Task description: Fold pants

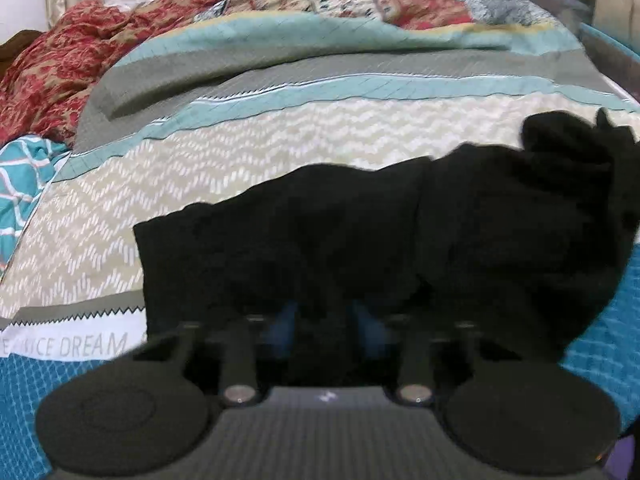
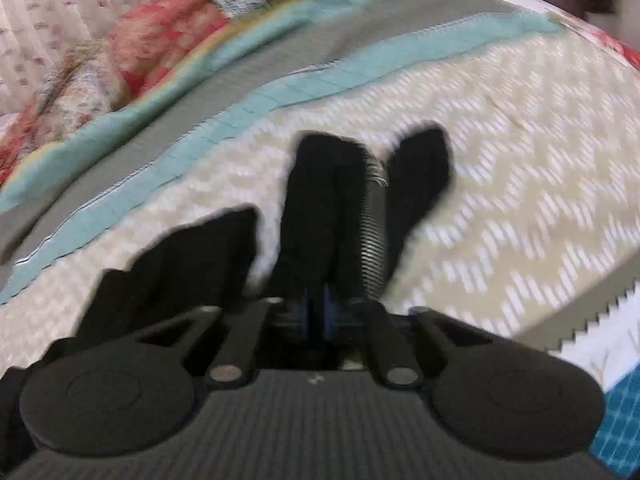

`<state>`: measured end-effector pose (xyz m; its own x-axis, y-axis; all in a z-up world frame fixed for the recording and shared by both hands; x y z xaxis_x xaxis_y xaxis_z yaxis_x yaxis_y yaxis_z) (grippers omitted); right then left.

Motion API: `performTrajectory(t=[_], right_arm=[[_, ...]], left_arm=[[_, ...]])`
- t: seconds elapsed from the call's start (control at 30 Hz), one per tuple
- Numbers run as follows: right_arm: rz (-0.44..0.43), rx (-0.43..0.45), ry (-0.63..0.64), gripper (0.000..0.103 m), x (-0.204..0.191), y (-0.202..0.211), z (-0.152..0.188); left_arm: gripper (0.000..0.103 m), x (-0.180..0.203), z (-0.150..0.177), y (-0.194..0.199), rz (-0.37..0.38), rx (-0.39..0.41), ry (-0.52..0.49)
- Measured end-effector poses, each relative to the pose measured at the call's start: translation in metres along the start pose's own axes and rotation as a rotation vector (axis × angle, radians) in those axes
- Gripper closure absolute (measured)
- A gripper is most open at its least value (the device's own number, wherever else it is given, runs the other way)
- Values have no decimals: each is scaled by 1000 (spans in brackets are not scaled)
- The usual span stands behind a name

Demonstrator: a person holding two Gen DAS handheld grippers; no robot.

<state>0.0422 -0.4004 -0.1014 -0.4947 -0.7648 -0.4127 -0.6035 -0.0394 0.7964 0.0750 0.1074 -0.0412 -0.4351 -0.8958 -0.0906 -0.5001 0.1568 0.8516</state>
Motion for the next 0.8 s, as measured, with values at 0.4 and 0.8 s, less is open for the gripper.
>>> performTrajectory(t=[0.4,0.8], right_arm=[[415,356,-108,64,126,148,4],[-58,-79,221,39,-83,-15,-29]], left_arm=[[94,-97,-19,101,60,282,417],[94,-109,-4,149,127,342,509]])
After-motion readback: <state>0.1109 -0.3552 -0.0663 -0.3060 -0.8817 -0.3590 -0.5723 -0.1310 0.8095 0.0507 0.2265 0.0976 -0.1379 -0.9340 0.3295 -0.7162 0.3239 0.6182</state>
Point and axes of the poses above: each gripper's, at about its wrist camera, not at the fingertips, and y roughly against the way its jaws point, x to its right, z to its underside, the point moved 7 cm from there along -y, roughly the way its jaws point, and after that the axes turned 6 degrees about -x, right-handed, at the moved point
